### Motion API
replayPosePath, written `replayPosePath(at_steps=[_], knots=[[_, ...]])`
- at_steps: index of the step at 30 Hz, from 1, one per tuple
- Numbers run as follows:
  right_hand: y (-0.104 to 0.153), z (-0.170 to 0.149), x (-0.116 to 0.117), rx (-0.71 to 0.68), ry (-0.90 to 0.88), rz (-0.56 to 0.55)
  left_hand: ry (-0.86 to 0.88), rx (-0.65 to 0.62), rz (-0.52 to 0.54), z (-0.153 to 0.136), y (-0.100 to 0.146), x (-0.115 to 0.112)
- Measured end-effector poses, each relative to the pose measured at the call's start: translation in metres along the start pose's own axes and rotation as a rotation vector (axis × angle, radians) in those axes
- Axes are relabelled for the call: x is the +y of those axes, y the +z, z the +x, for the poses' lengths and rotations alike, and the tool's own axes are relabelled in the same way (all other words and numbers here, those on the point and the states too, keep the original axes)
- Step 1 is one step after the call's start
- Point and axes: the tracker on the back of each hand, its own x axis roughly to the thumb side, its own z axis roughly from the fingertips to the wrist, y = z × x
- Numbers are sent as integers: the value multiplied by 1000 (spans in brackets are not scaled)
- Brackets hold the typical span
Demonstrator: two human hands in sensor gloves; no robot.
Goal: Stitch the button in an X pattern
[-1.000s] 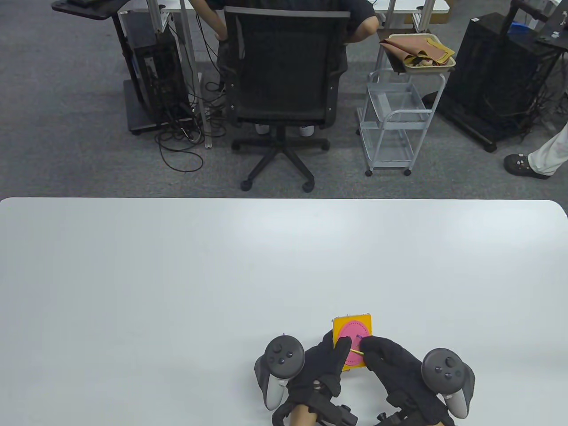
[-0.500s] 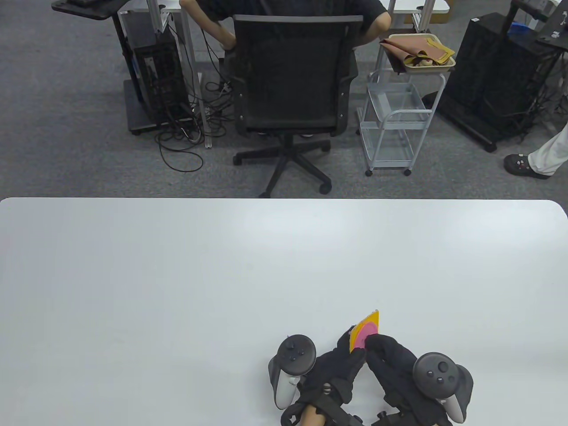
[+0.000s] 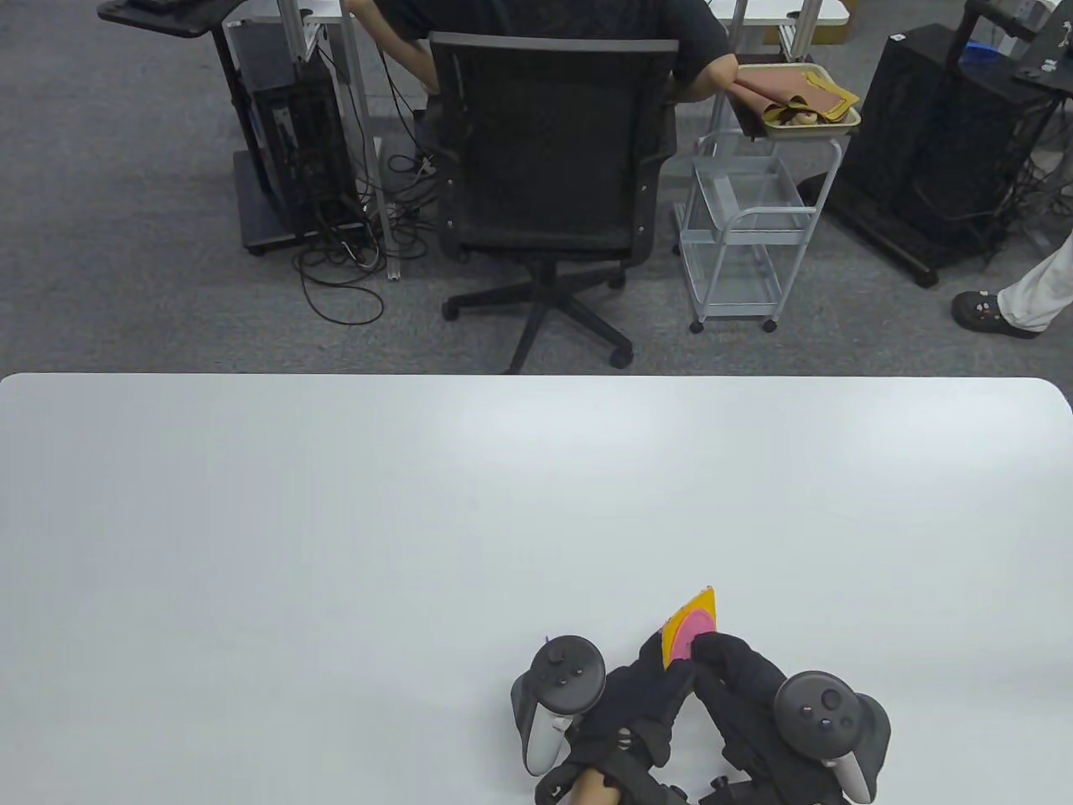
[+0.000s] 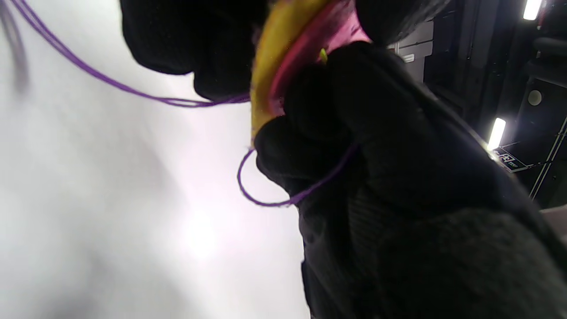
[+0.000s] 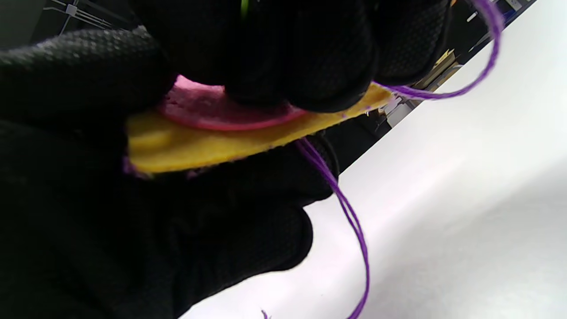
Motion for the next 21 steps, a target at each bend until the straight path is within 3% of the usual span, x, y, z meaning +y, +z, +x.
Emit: replayPosePath(at_steps=[8,13,21], knots=[[-1,1,1,-39,-65,76,-19,-12,81,-1,1,12],[0,1,-10,-44,-110,30,13,-24,119,-2,2,21],[-7,-20,-41,65,-399,-40,108,-54,118,-4,5,37]])
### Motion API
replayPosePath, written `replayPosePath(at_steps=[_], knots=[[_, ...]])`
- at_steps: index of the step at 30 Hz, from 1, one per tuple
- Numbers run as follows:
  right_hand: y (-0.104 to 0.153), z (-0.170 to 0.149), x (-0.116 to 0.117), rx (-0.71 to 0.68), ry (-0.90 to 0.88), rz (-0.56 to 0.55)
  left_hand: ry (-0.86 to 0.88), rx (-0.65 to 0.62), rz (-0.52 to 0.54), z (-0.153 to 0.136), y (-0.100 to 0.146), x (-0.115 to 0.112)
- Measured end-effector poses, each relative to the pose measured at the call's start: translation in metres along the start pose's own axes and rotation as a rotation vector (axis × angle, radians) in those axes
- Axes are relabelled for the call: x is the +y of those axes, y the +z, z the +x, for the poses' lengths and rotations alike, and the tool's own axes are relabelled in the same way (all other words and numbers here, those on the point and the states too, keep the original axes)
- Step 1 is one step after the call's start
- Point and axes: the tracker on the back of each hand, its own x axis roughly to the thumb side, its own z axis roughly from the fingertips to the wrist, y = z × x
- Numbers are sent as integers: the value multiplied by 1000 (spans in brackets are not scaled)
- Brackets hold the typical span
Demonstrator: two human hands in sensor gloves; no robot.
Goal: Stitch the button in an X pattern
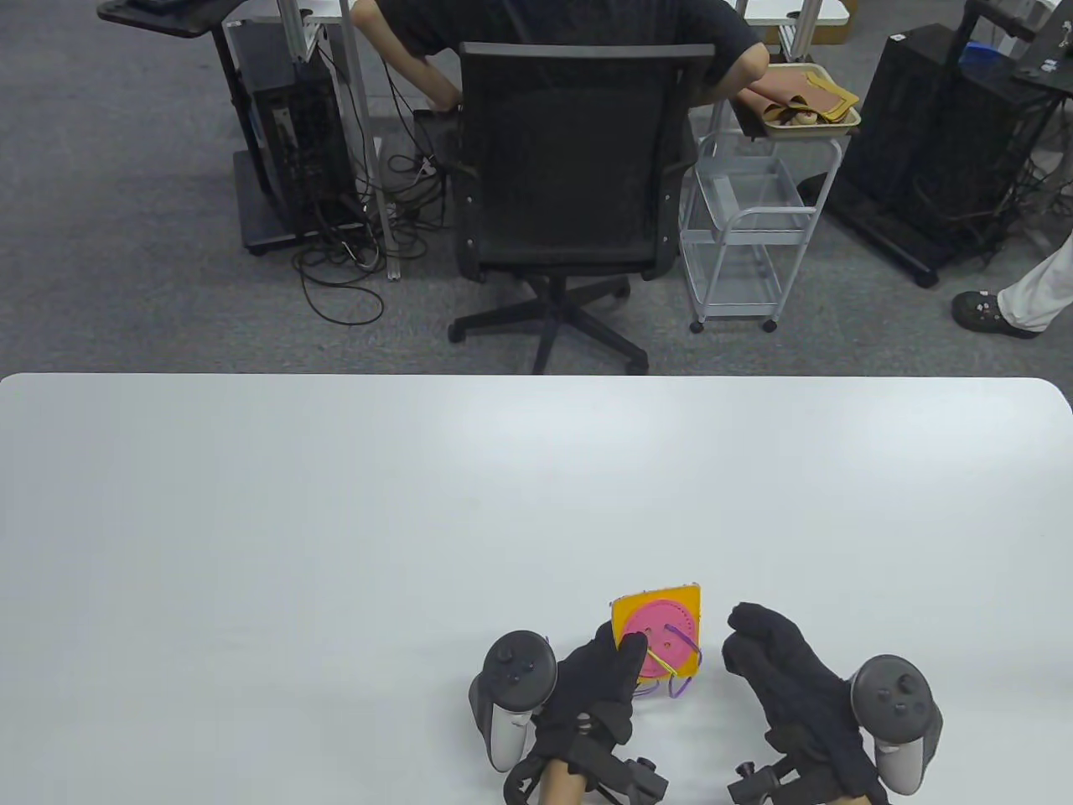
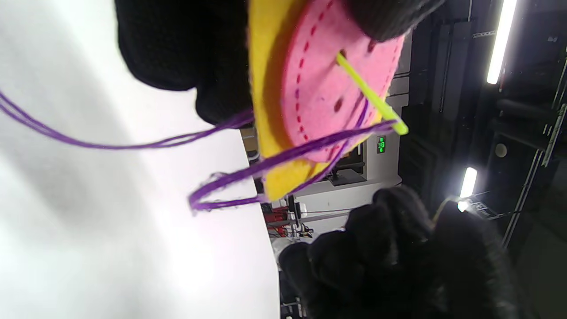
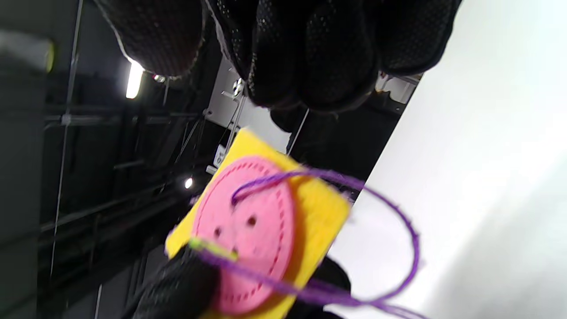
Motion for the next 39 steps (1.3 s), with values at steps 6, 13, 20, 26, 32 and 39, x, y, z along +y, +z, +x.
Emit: replayPosePath(at_steps=[6,13,20,26,32,39], knots=[[-7,-12,-5,43,-119,79,92,-12,-132,0,-2,-3],[-9,-16,16,38,-199,267,114,12,-247,-2,-4,-15],[-11,-22,26,78,-251,348,62,58,-212,-9,-5,-17],[-11,-21,29,87,-166,367,49,69,-199,-10,-5,-18],[-12,-22,28,96,-90,364,11,72,-185,-10,-6,-19],[-11,-21,28,107,22,328,-28,75,-168,-11,-6,-19]])
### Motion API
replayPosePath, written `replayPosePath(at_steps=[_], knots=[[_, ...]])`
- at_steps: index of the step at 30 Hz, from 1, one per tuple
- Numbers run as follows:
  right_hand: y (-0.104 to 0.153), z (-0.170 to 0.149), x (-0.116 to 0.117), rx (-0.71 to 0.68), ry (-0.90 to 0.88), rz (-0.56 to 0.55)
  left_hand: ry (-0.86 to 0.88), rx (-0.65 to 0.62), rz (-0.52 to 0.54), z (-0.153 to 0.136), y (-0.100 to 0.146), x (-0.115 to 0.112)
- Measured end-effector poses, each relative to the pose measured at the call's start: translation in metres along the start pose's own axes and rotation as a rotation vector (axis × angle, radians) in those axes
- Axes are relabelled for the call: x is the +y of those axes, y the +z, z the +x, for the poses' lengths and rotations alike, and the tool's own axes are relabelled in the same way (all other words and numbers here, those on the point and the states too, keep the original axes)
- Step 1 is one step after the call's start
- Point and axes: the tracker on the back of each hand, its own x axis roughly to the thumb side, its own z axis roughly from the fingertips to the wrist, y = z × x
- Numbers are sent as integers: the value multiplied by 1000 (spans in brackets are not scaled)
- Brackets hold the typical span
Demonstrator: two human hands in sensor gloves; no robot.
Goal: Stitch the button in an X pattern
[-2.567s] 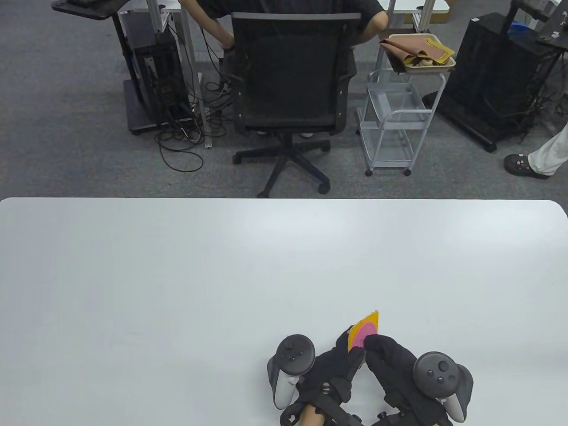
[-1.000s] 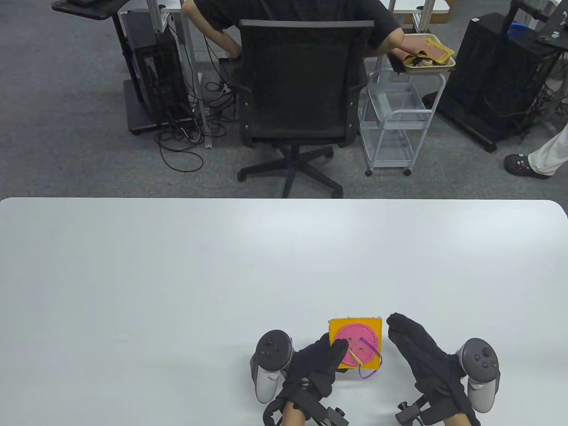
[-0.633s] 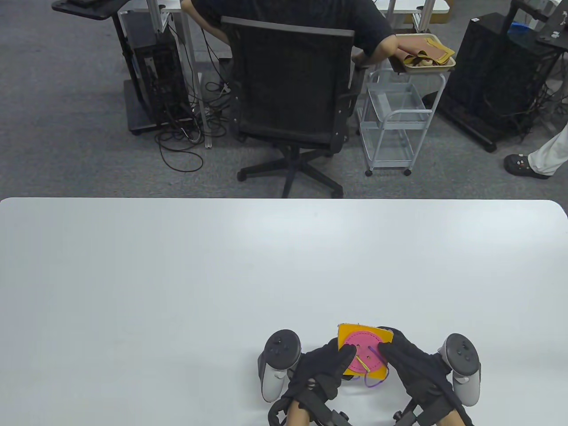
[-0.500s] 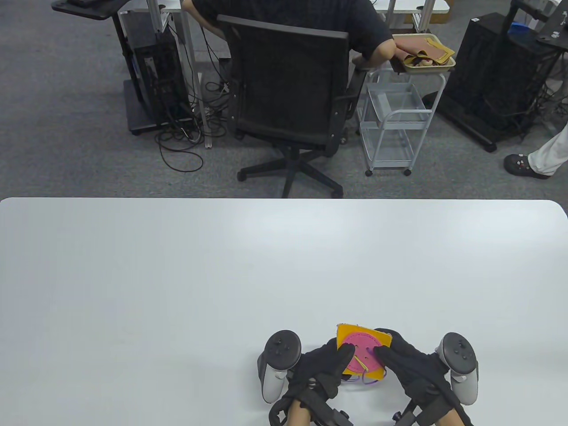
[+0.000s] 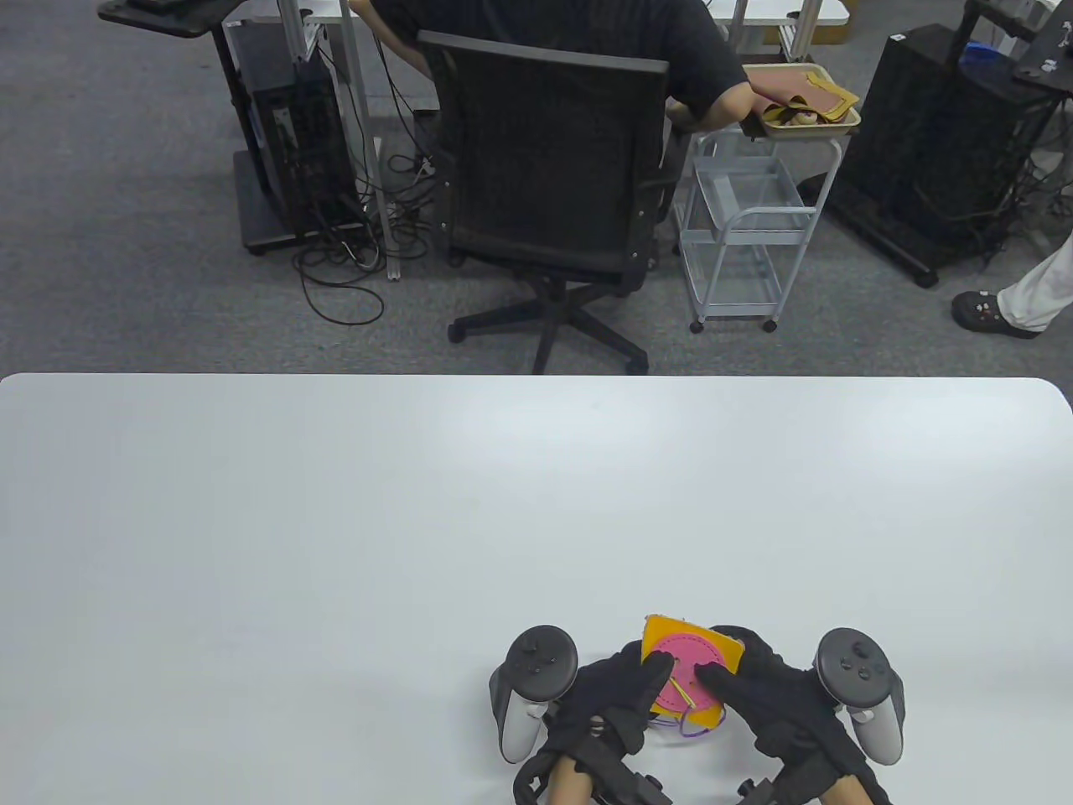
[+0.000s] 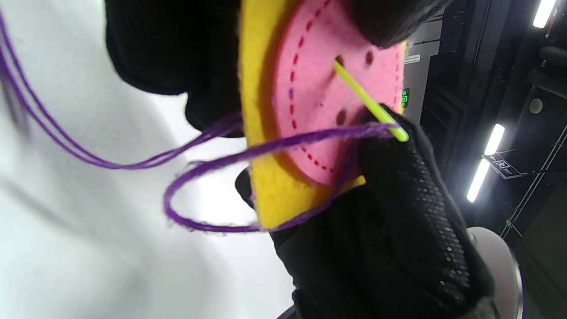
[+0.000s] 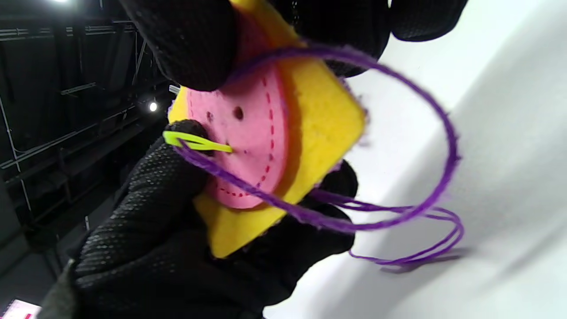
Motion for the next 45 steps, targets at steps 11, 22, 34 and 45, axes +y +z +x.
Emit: replayPosePath(at_steps=[11,22,34,45], knots=[[1,2,1,-13,-60,3,69,6,-6,-2,2,3],[2,-1,-9,-4,-168,-25,94,25,20,-1,8,19],[3,-4,-18,-6,-338,-19,-206,-106,271,19,17,29],[3,-2,-13,-12,-380,17,-228,-176,82,27,9,5]])
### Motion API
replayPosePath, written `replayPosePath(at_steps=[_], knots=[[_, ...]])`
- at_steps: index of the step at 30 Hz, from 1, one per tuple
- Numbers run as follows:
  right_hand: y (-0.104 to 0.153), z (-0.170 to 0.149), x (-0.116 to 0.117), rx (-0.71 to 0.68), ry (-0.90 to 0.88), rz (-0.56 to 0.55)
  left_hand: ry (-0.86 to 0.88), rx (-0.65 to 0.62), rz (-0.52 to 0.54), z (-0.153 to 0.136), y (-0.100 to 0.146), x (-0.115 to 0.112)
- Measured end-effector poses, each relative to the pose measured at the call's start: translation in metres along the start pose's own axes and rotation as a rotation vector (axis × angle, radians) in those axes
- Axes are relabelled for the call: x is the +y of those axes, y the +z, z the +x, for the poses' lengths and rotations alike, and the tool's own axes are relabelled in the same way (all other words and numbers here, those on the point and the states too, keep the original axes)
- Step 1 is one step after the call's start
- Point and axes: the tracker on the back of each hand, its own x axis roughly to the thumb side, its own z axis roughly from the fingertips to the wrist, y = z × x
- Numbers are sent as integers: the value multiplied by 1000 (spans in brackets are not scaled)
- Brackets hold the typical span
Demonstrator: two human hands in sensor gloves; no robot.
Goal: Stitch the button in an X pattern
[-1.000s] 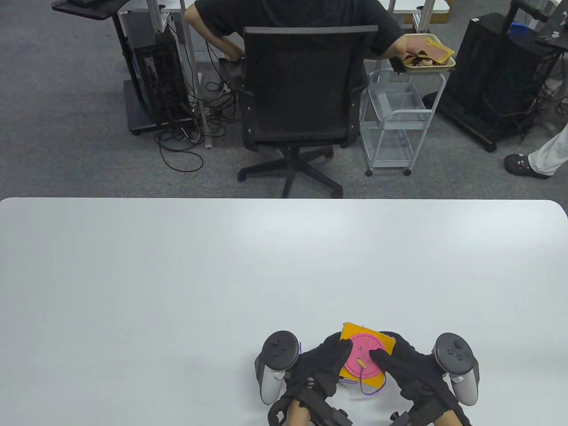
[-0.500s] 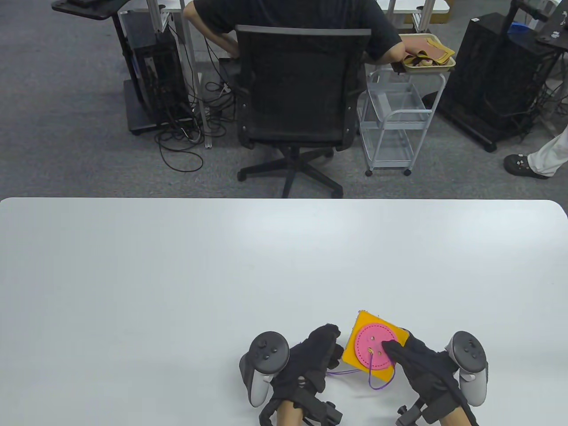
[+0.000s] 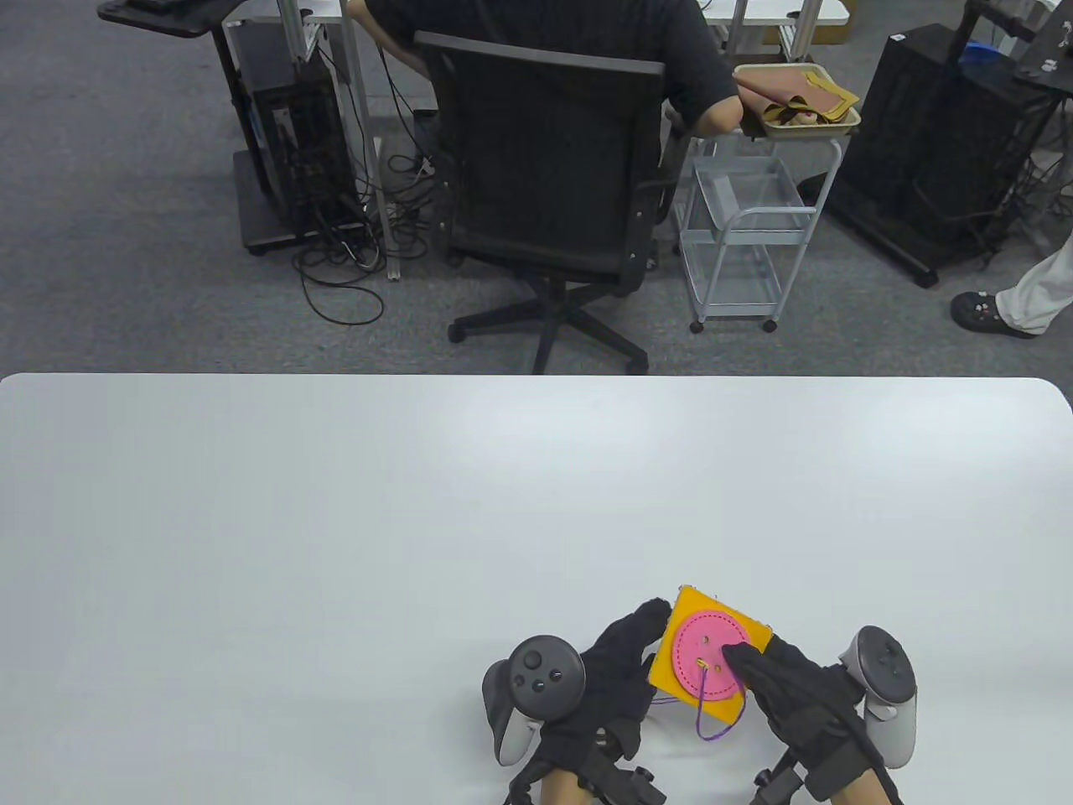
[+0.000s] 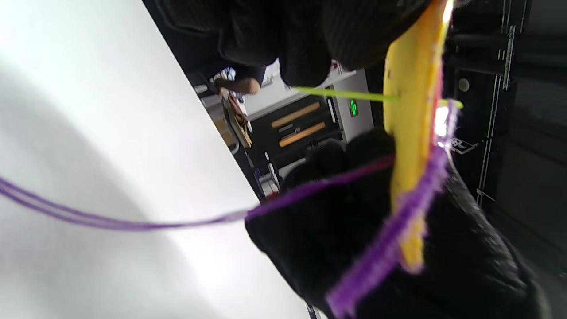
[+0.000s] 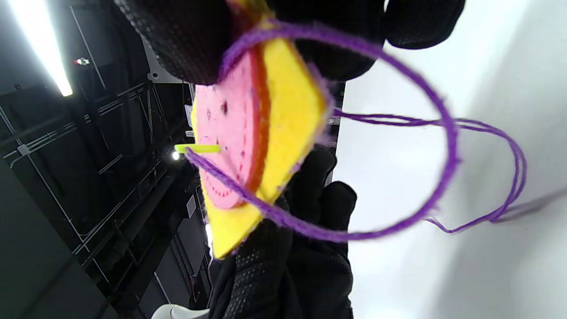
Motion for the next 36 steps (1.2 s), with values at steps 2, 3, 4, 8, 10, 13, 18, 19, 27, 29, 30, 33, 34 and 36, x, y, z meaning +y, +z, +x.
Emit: replayPosePath(at_steps=[2,3,4,8,10,13,18,19,27,29,30,33,34,36], knots=[[0,0,1,3,-14,7,20,-8,-29,1,-1,-3],[0,0,1,3,-20,10,30,-15,-38,1,-1,-4],[0,0,2,6,-31,14,44,-16,-51,2,-1,-6],[0,-1,3,13,-46,15,61,-36,-42,6,-1,-10],[0,0,2,11,-51,16,25,-39,-19,8,0,-9],[0,1,2,6,-48,14,-28,-45,8,9,1,-8],[0,1,1,8,-54,8,-45,-47,6,10,0,-8],[0,1,0,8,-53,6,-52,-46,-4,10,0,-8],[3,3,-10,-8,-76,-72,-216,19,-72,8,-2,-6],[4,4,-14,-17,-101,-90,-243,44,-84,6,-2,-6],[4,4,-16,-20,-109,-99,-258,55,-89,4,-3,-6],[5,5,-21,-32,-122,-128,-295,75,-93,2,-3,-5],[6,5,-22,-32,-124,-134,-302,78,-93,1,-3,-4],[6,5,-24,-32,-121,-143,-309,80,-90,2,-3,-3]])
